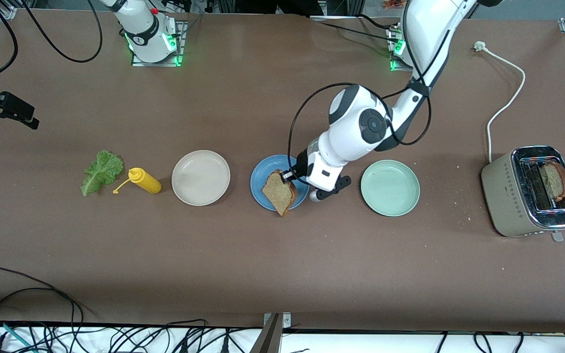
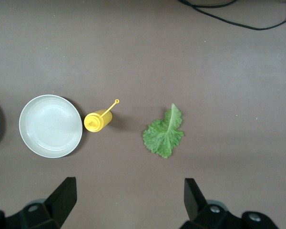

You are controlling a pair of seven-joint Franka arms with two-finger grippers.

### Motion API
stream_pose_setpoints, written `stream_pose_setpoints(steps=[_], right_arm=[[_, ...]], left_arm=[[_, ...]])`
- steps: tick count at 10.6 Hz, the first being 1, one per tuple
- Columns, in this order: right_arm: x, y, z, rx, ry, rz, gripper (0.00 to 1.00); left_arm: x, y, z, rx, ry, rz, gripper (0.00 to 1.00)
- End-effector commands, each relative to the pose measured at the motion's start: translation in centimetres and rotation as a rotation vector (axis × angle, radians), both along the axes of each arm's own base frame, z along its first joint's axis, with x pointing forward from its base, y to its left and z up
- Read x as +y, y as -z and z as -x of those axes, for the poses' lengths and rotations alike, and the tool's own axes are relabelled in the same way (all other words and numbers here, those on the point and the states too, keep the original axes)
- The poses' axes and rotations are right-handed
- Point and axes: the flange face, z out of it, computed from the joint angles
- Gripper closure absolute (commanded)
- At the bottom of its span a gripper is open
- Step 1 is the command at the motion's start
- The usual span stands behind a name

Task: Make sandwich in blue plate with both arms
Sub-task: 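Carry the bread slice with the left gripper over the blue plate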

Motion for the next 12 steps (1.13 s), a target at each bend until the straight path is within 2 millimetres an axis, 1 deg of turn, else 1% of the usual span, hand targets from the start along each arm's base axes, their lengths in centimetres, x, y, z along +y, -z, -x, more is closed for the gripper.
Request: stream_pose_setpoints(steps=[1,2,5,8,12], right_arm=[[0.0,-0.5,0.0,-0.002,0.009,-0.011,0.00],[-0.2,-0.4,0.0,-0.001,0.012,-0.011,0.00],[-0.1,-0.4,0.0,-0.001,0.010,-0.011,0.00],[-0.2,-0.4,0.0,-0.001,0.012,-0.011,0.00],[-0.1,-0.4,0.0,0.001,0.010,-0.011,0.00]], left_arm=[[-1.4,0.3,1.5,0.007,0.005,0.010,1.00],[-1.8,1.2,1.8,0.017,0.011,0.006,1.00],[-3.1,2.5,2.9,0.036,0.031,-0.002,1.00],[-3.2,2.3,2.8,0.033,0.030,0.001,1.00],[-3.9,3.7,3.0,0.028,0.030,0.002,1.00]])
